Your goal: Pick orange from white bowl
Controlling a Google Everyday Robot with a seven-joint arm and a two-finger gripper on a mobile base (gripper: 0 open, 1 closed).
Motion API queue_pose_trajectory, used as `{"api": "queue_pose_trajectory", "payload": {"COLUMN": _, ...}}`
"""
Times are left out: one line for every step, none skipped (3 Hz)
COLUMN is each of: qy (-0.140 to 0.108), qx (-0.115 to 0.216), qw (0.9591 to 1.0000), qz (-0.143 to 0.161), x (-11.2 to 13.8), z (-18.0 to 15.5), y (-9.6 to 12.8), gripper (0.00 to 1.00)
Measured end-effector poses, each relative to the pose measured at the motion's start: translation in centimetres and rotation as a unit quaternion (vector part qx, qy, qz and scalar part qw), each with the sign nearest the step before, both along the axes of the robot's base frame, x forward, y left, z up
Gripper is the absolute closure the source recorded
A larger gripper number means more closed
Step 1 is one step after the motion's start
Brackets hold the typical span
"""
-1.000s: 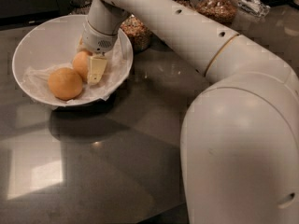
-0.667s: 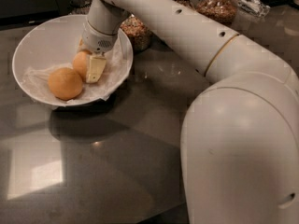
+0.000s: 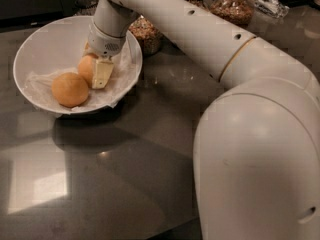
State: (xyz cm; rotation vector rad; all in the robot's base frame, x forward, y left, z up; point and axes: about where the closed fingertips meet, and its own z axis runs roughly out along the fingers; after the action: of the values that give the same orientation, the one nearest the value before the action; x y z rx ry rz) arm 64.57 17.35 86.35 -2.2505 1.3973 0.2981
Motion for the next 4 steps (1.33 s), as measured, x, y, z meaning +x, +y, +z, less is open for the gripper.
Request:
{"api": "queue_pose_trajectory", "payload": {"qy": 0.005, "qx": 0.03, "qw": 0.9995, "qz": 0.011, "x": -0.1, "z": 1.0, "y": 0.0, "gripper": 1.0}}
{"api": "queue_pose_trajectory", "payload": {"qy": 0.008, "qx": 0.094, "qw": 0.9952, "qz": 0.027, "x": 0.0, "z": 3.5, "y": -0.7, "gripper": 1.0}}
{"api": "queue_pose_trajectory", "payload": {"qy": 0.014, "qx": 0.146, "qw": 0.9884, "qz": 0.037, "x": -0.2, "z": 6.9, "y": -2.5, "gripper": 1.0}}
{"api": "queue_pose_trajectory", "payload": {"qy": 0.034, "qx": 0.177, "qw": 0.9829, "qz": 0.039, "x": -0.3, "z": 9.2, "y": -4.5, "gripper": 1.0}}
